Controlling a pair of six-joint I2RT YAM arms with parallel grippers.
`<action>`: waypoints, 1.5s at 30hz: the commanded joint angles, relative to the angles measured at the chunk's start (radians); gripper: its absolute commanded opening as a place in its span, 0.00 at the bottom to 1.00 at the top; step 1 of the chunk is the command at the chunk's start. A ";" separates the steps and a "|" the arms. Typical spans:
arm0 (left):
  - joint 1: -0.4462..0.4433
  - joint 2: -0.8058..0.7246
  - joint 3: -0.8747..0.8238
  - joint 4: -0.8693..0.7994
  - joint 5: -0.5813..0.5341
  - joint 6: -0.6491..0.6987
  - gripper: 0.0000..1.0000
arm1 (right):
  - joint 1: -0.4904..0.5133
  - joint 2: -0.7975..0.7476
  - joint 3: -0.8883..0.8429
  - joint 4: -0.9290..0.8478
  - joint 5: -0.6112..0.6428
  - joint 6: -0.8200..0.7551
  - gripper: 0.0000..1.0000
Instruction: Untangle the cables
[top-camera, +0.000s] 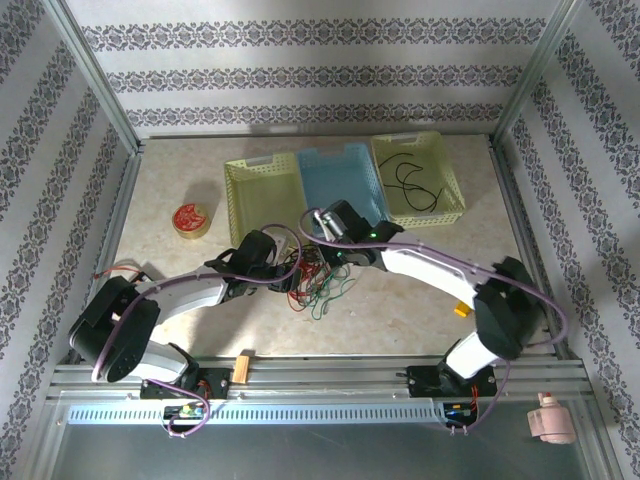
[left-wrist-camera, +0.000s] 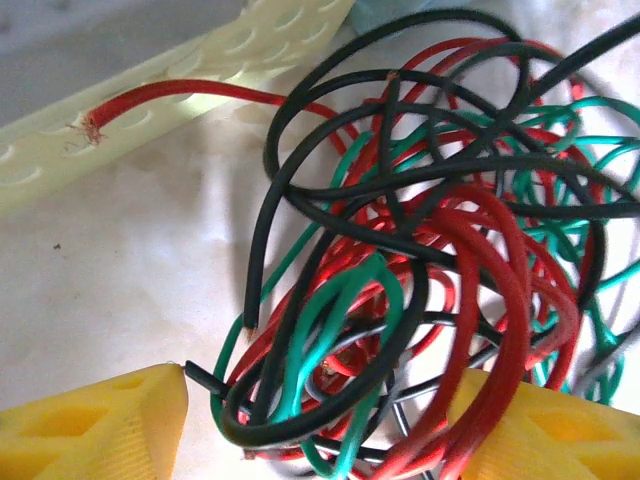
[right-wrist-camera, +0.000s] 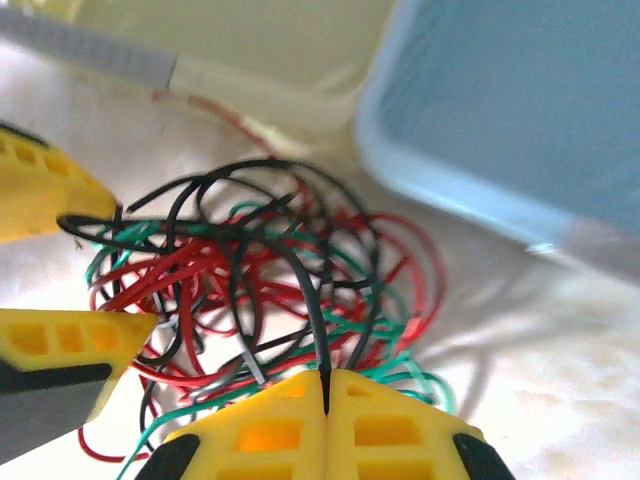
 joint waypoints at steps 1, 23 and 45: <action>-0.007 0.031 0.017 0.012 -0.036 0.022 0.69 | -0.022 -0.137 -0.026 0.044 0.162 -0.017 0.00; -0.007 0.089 0.023 0.029 -0.028 0.027 0.66 | -0.217 -0.583 -0.164 0.129 0.494 0.039 0.00; -0.127 0.009 0.232 0.015 0.197 0.148 0.81 | -0.138 -0.413 -0.247 0.128 0.191 0.187 0.00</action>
